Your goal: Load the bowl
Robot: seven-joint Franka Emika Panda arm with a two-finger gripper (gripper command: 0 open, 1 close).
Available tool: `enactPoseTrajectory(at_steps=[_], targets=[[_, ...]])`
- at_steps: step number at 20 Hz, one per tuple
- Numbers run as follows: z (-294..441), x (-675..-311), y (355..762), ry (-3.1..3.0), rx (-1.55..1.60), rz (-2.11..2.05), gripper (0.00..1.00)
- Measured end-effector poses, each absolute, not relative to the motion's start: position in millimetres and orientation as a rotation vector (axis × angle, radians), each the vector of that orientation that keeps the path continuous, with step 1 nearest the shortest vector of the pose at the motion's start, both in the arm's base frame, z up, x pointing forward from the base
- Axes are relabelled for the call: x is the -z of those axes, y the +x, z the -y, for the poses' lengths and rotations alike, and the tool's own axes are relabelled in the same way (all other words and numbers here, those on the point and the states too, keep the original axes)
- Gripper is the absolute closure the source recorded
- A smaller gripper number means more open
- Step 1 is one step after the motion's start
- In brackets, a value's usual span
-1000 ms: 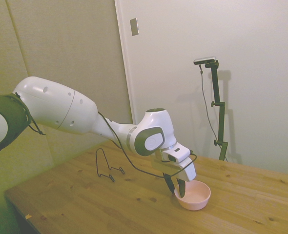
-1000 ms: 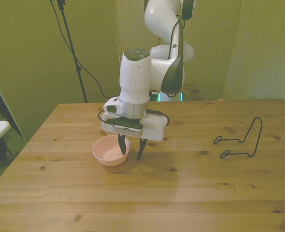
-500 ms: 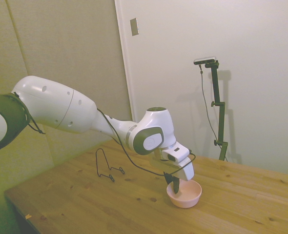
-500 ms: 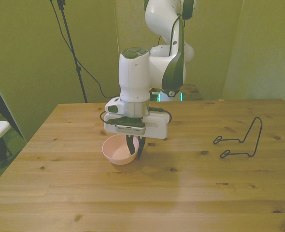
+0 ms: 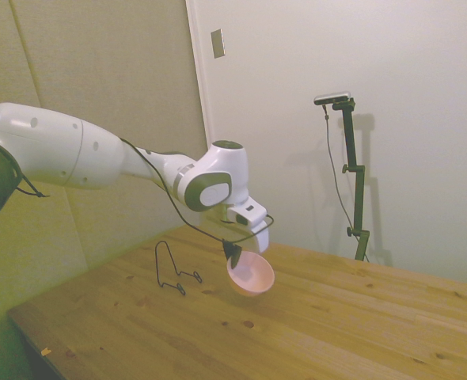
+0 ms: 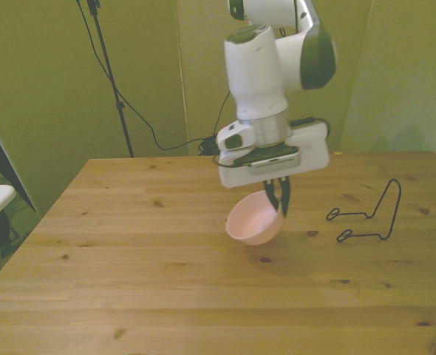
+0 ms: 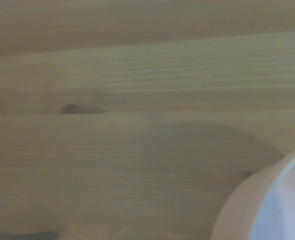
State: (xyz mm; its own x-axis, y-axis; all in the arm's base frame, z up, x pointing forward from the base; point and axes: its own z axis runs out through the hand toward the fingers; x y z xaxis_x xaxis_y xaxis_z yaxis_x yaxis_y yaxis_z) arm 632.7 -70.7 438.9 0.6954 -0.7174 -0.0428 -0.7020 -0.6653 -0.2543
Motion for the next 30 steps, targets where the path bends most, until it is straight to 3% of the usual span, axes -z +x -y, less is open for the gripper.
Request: enactPoseTrajectory(at_steps=[5,13,22,30], targets=[[-14.9,-465.5,616.0,-2.657,0.046,-0.963,1.00],[-16.5,-447.4,594.4,-2.464,-0.034,-0.804,1.00],[-24.0,-463.5,573.3,-2.295,-0.056,-0.692,1.00],[-28.7,-438.4,567.8,-2.212,-0.020,-0.525,1.00]])
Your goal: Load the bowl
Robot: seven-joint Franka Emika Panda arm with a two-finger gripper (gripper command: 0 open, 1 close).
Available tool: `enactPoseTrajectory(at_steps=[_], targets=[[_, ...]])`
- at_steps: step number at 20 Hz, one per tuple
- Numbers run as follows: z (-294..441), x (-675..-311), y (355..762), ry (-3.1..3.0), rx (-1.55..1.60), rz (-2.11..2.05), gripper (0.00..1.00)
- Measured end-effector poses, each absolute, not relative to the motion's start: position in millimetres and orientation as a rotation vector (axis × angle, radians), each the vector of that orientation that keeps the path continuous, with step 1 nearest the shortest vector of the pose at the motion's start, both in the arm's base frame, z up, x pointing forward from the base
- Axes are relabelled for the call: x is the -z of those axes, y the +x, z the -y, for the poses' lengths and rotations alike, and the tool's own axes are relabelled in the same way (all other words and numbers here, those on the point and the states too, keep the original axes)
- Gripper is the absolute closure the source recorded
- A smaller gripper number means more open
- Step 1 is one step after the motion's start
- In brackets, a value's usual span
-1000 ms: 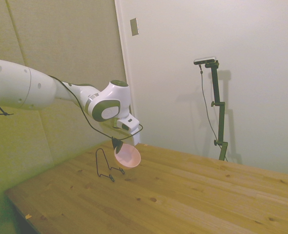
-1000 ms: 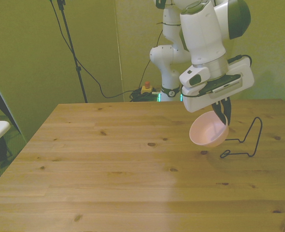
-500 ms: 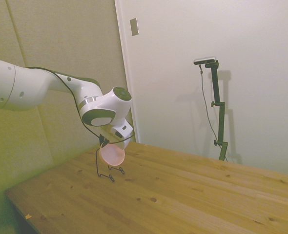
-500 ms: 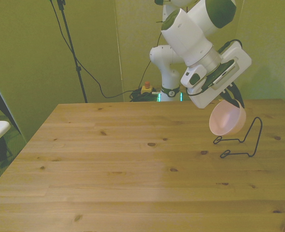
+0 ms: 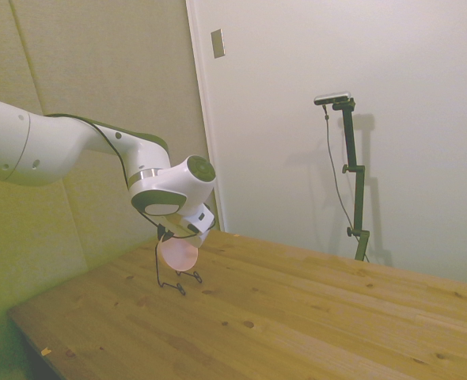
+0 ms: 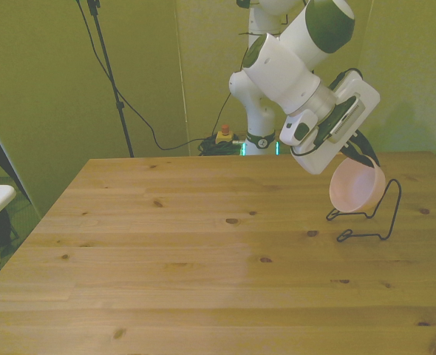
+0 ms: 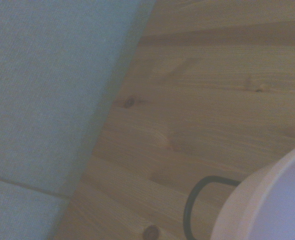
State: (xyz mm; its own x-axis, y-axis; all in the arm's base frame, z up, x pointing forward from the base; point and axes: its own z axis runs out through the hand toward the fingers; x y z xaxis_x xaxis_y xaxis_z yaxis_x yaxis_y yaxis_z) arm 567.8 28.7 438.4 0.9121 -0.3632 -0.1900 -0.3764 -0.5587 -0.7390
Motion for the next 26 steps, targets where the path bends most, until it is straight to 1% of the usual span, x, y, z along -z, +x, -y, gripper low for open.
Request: enactPoseTrajectory(at_steps=[8,17,26], targets=[[-31.0,-409.4,573.1,-2.102,-0.020,-0.441,1.00],[-30.1,-397.7,567.9,-2.047,-0.026,-0.408,1.00],[-27.1,-393.6,568.4,-2.023,-0.017,-0.407,1.00]])
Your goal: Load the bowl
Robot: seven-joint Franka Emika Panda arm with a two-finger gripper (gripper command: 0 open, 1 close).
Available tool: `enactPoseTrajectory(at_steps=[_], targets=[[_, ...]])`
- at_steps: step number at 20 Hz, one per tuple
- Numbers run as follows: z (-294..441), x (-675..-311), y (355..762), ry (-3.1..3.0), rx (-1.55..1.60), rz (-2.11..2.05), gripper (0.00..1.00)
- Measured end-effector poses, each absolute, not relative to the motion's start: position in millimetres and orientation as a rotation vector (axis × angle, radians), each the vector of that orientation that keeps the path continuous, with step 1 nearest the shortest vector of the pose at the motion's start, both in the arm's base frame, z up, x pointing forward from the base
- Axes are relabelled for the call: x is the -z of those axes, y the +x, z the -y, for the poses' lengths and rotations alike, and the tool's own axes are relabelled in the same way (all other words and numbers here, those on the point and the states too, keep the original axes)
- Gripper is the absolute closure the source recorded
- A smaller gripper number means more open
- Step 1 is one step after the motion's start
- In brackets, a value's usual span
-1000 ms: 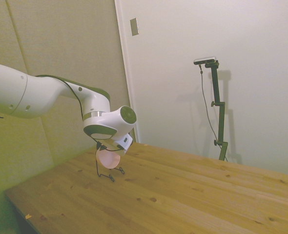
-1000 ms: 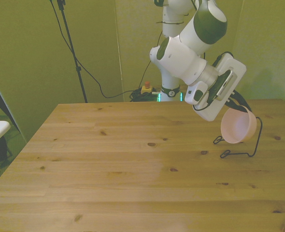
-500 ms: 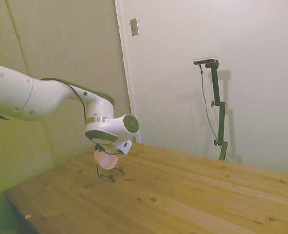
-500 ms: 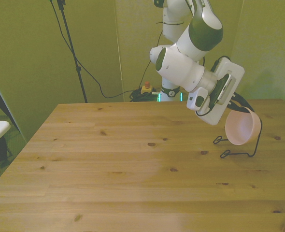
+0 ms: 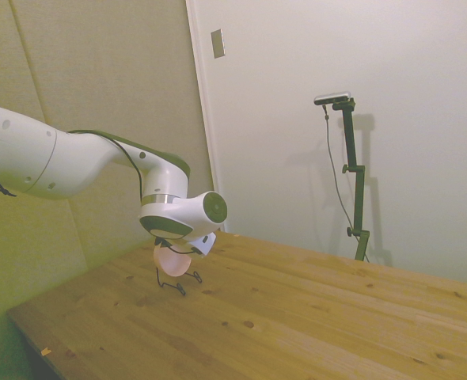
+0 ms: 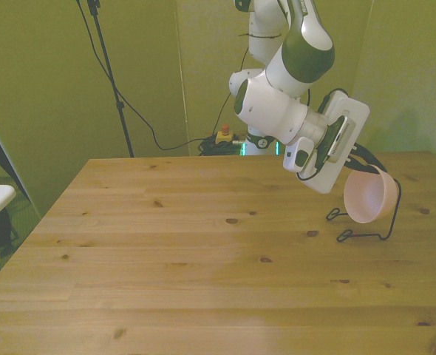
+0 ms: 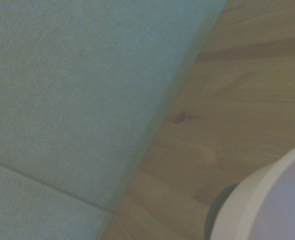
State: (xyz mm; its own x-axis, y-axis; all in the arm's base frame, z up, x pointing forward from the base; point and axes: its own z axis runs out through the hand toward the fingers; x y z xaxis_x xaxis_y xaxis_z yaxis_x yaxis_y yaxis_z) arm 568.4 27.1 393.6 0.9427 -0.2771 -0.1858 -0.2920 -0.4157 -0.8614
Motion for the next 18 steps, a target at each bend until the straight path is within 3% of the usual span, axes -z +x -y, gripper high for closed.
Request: enactPoseTrajectory(at_steps=[18], targets=[[-22.8,-370.5,568.3,-2.016,-0.042,-0.428,1.00]])
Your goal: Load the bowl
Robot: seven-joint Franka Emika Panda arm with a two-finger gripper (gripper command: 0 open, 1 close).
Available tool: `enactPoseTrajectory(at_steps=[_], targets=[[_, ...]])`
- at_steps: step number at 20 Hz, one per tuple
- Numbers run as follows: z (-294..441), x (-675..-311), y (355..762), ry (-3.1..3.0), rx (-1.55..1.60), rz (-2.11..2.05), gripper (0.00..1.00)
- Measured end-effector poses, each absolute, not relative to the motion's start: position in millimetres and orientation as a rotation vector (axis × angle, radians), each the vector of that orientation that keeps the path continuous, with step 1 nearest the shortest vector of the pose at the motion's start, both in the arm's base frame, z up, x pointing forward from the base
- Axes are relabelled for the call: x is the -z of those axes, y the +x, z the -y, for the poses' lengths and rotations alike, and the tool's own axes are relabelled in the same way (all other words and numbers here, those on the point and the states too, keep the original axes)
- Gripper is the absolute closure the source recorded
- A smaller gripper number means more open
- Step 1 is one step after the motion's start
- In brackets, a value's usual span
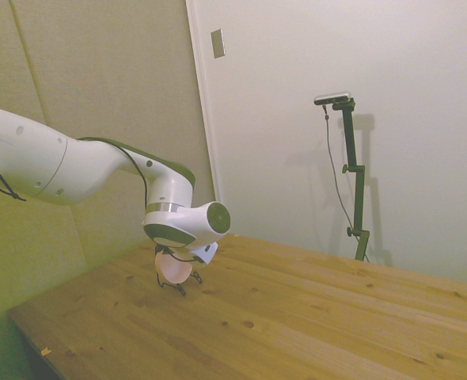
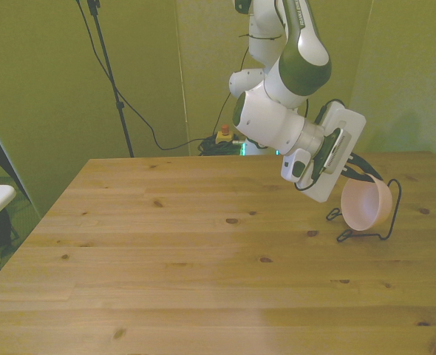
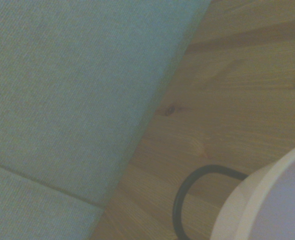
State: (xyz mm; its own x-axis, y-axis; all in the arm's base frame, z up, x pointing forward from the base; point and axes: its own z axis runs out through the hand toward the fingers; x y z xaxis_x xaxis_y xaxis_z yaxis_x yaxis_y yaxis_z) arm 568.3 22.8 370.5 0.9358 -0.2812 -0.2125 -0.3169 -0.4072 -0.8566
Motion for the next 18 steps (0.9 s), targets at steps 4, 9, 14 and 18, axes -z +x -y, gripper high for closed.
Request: enactPoseTrajectory(at_steps=[4,9,14,18], targets=[[-21.1,-365.6,565.4,-2.015,-0.048,-0.435,1.00],[-20.3,-364.0,564.4,-2.015,-0.050,-0.438,1.00],[-18.2,-362.9,563.8,-2.014,-0.050,-0.443,0.00],[-16.5,-360.2,562.2,-2.014,-0.055,-0.451,0.00]])
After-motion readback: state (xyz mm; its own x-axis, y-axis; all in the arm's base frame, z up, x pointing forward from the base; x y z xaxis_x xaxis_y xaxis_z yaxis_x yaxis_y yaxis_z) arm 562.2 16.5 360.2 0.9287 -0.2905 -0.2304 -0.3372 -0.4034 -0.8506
